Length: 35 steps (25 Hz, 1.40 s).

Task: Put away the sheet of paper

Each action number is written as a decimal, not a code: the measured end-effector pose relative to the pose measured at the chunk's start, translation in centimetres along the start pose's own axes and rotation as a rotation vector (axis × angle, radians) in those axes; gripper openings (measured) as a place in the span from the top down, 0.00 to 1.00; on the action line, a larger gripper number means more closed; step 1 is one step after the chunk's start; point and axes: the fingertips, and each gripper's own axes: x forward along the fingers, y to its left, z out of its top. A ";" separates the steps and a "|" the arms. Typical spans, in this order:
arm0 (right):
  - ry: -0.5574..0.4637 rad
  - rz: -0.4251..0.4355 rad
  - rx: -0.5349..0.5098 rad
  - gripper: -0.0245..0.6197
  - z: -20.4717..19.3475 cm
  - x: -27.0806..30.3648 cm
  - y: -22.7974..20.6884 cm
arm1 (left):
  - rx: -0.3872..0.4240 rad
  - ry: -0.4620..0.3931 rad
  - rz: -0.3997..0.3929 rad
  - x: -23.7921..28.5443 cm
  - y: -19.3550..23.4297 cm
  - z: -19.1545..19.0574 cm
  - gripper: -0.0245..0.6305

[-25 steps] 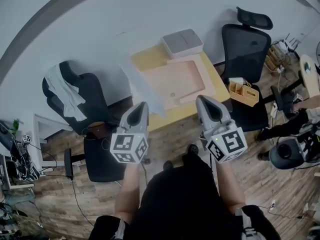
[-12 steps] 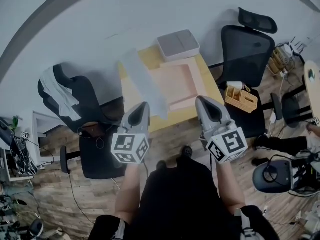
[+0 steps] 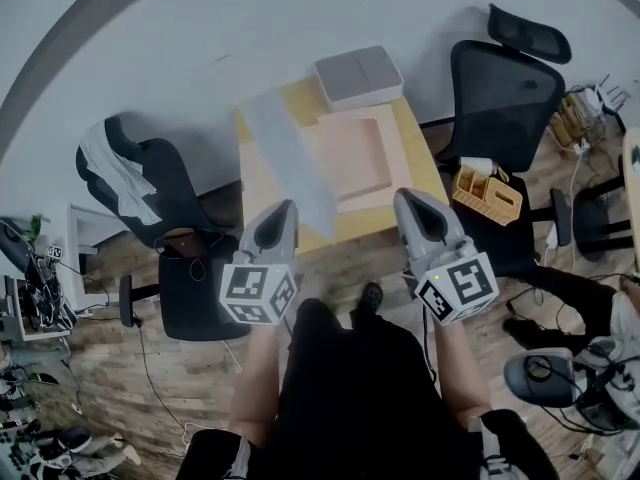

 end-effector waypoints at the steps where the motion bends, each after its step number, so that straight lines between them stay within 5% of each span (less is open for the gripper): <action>1: 0.003 -0.001 0.006 0.96 -0.2 -0.1 -0.2 | 0.000 0.006 0.002 0.0 -0.1 -0.3 0.95; 11: 0.024 -0.015 0.020 0.96 -1.3 0.7 -0.7 | -0.022 0.028 -0.025 1.4 0.2 -1.2 0.95; 35: 0.051 -0.184 -0.033 0.96 -0.5 10.2 -0.6 | -0.132 0.159 -0.278 10.6 7.0 -5.1 0.95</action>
